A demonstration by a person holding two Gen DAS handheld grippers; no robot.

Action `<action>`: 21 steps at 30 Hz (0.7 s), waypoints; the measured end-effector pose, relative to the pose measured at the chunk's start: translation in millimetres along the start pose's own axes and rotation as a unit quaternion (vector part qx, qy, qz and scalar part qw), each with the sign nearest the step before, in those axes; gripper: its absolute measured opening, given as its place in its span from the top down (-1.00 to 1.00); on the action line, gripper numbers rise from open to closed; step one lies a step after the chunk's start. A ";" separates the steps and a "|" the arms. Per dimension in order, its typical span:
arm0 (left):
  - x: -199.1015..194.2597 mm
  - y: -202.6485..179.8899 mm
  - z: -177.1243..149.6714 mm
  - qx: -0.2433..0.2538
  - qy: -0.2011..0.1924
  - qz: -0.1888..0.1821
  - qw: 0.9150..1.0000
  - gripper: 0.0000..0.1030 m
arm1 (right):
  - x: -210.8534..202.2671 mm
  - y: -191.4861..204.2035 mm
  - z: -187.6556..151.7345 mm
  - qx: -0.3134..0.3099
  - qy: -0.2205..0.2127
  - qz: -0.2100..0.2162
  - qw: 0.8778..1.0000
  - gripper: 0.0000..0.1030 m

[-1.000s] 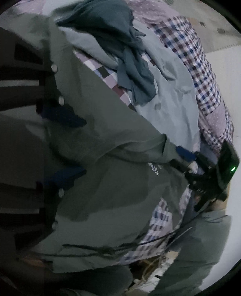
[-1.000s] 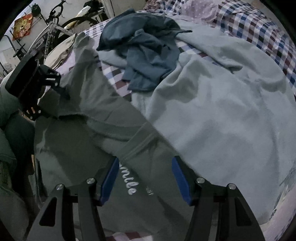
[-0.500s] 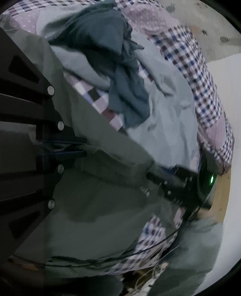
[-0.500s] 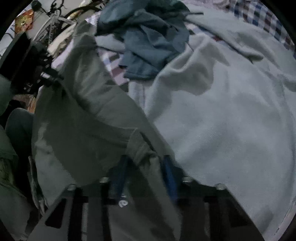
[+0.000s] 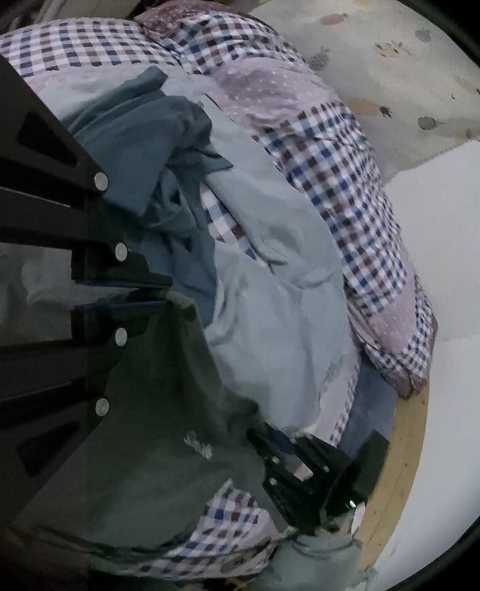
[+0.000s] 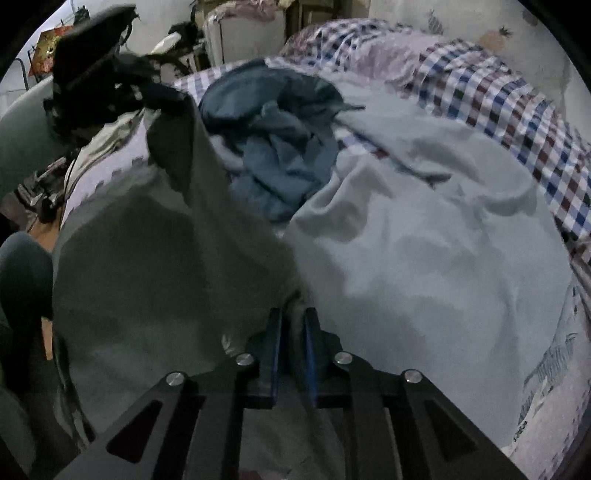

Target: Fold clothes

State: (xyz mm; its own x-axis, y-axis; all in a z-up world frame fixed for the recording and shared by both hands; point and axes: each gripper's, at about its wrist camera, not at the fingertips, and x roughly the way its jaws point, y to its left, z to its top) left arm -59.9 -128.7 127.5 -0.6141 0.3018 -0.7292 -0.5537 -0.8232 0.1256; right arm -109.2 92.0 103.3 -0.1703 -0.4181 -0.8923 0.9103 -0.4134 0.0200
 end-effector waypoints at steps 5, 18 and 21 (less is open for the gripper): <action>-6.1 -23.3 -19.0 0.024 0.013 -0.026 0.999 0.90 | 7.1 14.3 -5.8 -0.021 0.015 0.017 1.000 0.33; 2.1 11.1 5.1 -0.028 0.020 0.035 0.999 0.90 | -22.8 14.4 13.0 -0.006 -0.071 -0.139 0.988 0.92; 15.0 45.5 40.3 -0.068 0.012 0.048 0.996 0.91 | -35.8 -3.5 29.1 0.028 -0.096 -0.188 0.977 0.92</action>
State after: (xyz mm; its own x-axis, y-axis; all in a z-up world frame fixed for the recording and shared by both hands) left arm -117.0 -142.3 149.4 -0.6466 0.2078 -0.7340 -0.4103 -0.9059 0.1049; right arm -117.3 84.9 148.2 -0.5615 -0.3702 -0.7401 0.7487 -0.6081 -0.2639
